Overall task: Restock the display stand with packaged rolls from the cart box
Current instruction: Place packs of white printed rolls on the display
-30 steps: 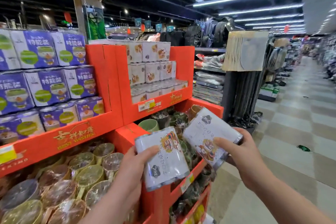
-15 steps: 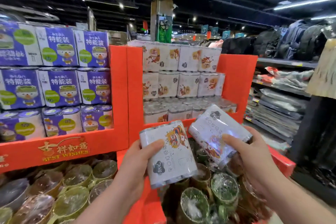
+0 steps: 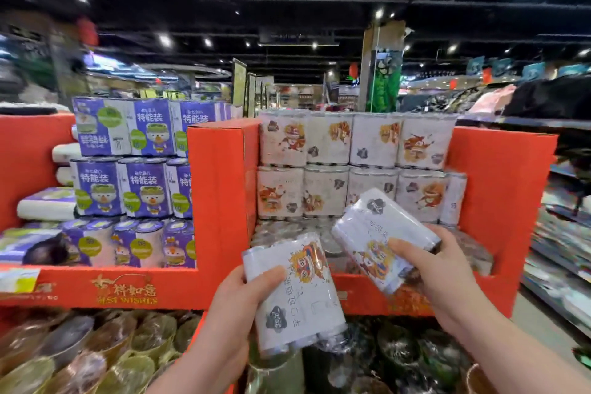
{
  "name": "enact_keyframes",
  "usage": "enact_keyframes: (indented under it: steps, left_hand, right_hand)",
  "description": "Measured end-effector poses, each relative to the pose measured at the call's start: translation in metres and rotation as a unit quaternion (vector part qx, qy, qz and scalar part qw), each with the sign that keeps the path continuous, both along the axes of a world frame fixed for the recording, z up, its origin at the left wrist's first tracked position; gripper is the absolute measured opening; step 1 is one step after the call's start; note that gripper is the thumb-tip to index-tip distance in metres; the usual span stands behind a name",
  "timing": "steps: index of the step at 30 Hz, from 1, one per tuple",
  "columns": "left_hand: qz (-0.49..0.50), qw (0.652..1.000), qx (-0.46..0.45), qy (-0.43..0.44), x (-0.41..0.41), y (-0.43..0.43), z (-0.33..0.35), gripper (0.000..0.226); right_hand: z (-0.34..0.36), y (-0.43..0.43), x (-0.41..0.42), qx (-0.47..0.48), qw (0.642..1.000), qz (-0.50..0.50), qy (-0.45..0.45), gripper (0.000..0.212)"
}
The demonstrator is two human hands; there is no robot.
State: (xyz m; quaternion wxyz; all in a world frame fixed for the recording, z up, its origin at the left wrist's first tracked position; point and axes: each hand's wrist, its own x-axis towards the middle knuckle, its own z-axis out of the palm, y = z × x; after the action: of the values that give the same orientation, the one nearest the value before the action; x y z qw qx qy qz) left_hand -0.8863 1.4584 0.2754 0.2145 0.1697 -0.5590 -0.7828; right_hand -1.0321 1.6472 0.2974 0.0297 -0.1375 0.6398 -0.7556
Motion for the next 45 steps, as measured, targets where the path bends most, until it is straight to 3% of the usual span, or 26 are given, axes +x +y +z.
enact_keyframes:
  steps: [11,18,20,24,31,33,39,42,45]
  left_hand:
    - [-0.011,0.999,-0.034,0.028,-0.030,-0.031,0.024,0.019]
    - [-0.023,0.999,-0.016,0.041,-0.061,-0.031,0.030,0.017]
    - [-0.017,0.999,-0.024,0.041,-0.068,-0.029,0.033,0.019]
    - [0.014,0.999,-0.015,0.037,-0.080,-0.025,0.038,0.023]
    - [0.046,0.998,-0.001,0.045,-0.092,-0.015,0.045,0.015]
    - [0.055,0.997,0.007,0.053,-0.094,-0.013,0.046,0.016]
    - [0.092,0.994,0.014,0.059,-0.100,-0.014,0.048,0.019]
    - [0.115,0.991,0.019,0.061,-0.105,-0.015,0.049,0.017]
    - [0.117,0.991,0.040,0.055,-0.108,-0.017,0.049,0.017]
  right_hand:
    - [0.014,-0.041,-0.048,0.031,0.999,-0.015,-0.007,0.047]
    - [0.007,-0.049,-0.086,0.054,0.996,-0.042,-0.049,0.035]
    - [0.008,-0.048,-0.092,0.093,0.994,-0.042,-0.036,0.040]
    - [0.019,-0.038,-0.098,0.263,0.962,-0.057,0.044,0.047]
    - [0.027,-0.023,-0.106,0.393,0.913,-0.017,0.108,0.044]
    - [0.030,-0.020,-0.108,0.408,0.904,-0.006,0.128,0.042]
    - [0.027,-0.018,-0.116,0.374,0.920,0.030,0.118,0.031]
    - [0.027,-0.019,-0.126,0.467,0.875,0.018,0.128,0.048]
    - [0.026,-0.023,-0.124,0.542,0.822,-0.019,0.175,0.048]
